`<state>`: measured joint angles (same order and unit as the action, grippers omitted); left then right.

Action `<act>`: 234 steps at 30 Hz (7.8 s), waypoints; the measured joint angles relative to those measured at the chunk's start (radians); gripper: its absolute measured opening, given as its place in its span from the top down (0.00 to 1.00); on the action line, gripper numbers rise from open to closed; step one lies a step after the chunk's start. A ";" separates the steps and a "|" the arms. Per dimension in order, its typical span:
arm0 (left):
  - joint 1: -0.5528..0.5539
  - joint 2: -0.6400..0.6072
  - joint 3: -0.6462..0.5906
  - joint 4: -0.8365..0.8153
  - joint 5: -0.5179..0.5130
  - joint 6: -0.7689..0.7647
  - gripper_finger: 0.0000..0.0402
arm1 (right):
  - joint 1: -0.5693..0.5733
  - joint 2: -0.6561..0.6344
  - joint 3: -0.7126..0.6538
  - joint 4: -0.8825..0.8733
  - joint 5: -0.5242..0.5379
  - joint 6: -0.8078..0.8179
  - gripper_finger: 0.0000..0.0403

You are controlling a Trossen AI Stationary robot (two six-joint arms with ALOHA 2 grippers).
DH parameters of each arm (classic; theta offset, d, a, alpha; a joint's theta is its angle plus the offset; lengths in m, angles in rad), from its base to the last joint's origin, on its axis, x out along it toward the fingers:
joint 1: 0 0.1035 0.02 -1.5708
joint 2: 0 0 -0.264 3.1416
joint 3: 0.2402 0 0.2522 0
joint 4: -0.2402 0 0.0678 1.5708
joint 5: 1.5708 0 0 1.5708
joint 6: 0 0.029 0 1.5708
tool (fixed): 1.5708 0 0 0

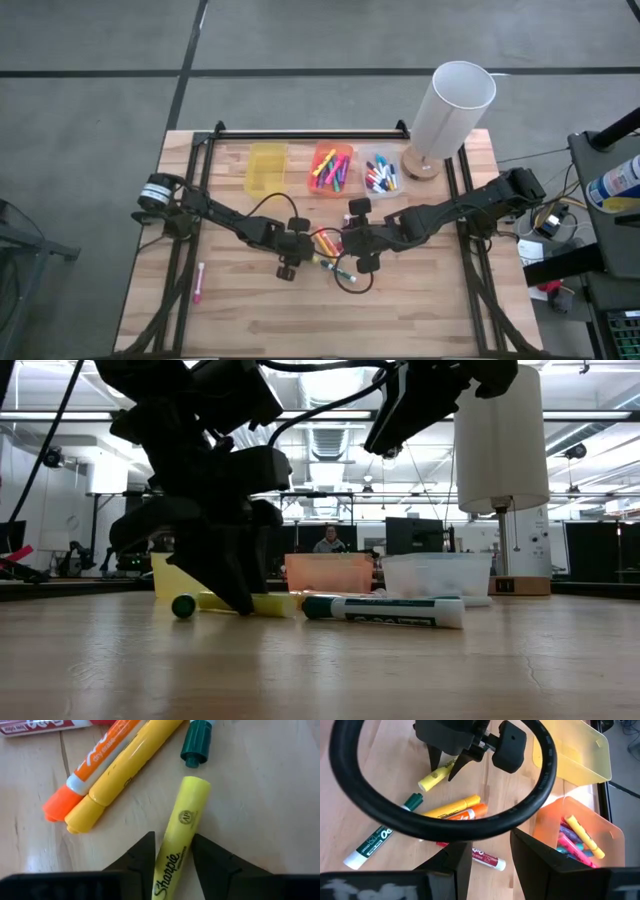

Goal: Pick & Place Markers
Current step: Put the yellow highlighter into the orange bin, then put the mustard yellow highlighter into the orange bin

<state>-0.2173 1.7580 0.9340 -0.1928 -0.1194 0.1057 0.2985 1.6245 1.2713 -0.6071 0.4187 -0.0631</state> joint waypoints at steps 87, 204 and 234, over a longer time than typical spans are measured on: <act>0.661 0.082 0.141 0.463 0.062 -0.649 0.60 | 0.003 0.000 0.016 0.008 -0.004 -0.008 0.68; 0.150 0.007 0.021 0.148 0.142 0.253 0.59 | 0.002 0.001 0.015 0.020 -0.001 0.019 0.68; 0.148 0.061 0.028 0.151 0.200 0.172 0.66 | 0.002 0.001 0.015 0.021 -0.001 0.018 0.68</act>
<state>-0.0692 1.8191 0.9619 -0.0418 0.0811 0.2779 0.3008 1.6253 1.2865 -0.5858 0.4180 -0.0447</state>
